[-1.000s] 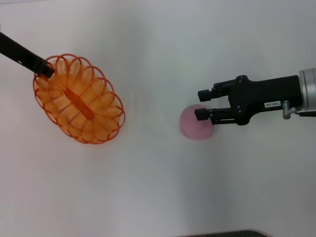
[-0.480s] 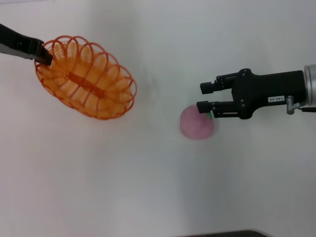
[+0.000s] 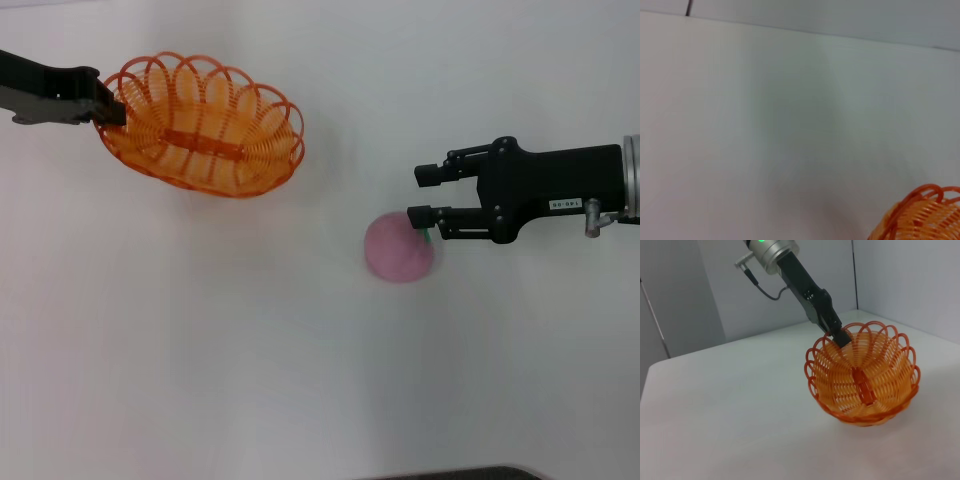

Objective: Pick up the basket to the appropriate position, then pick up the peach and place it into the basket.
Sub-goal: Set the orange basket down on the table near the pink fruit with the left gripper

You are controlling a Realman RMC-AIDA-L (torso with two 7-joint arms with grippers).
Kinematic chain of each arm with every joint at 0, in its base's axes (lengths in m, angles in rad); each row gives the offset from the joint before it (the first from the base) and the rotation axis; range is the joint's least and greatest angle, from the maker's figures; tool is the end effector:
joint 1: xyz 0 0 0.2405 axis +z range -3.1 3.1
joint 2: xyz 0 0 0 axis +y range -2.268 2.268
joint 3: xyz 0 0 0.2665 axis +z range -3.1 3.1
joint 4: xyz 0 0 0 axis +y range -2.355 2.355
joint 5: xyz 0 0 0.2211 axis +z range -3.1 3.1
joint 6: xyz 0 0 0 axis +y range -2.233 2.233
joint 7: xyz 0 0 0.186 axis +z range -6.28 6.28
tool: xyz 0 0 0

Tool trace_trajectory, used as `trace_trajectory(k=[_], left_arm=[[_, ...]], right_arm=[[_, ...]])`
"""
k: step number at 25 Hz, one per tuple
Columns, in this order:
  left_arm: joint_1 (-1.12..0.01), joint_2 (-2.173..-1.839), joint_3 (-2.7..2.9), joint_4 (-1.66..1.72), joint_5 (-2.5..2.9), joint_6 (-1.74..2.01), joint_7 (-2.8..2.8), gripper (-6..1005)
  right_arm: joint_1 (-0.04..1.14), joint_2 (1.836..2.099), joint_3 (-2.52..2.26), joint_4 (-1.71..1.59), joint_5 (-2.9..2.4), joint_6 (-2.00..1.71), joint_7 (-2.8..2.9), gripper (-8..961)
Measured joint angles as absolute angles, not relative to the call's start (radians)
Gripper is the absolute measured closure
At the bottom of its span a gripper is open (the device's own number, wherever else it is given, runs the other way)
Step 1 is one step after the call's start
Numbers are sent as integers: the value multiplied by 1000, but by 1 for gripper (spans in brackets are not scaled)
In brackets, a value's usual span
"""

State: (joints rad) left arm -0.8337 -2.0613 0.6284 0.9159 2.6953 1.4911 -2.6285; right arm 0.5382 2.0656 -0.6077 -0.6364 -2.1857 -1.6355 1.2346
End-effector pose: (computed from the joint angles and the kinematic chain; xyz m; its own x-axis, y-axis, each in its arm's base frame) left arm -0.2437 0.4394 0.0041 0.2929 0.9229 0.2501 0.9349 -0.2215 -0.2774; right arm 0.2790 0.3369 -0.0447 0.8782 -0.2686 -0.3958 -0.3418 -0.9313 -0.1263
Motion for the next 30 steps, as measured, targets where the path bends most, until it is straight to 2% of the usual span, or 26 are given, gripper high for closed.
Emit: trace_trajectory(k=[10,24,30], left_arm=[[-804,-2073,604,878,2685,1394,-2711,930],[-749,-2118,614,841,2660,1333,-2735,912],[-747,-2125,635,841,2670,1336,-2760,899]], right_arm=[[543,2056,-601,-639,-2186,-1629,1196,401],[550,2047,-598,-647,-2184,-1616,1152,401],[555,2048,-602,-647,-2184,-1625,1152,402]])
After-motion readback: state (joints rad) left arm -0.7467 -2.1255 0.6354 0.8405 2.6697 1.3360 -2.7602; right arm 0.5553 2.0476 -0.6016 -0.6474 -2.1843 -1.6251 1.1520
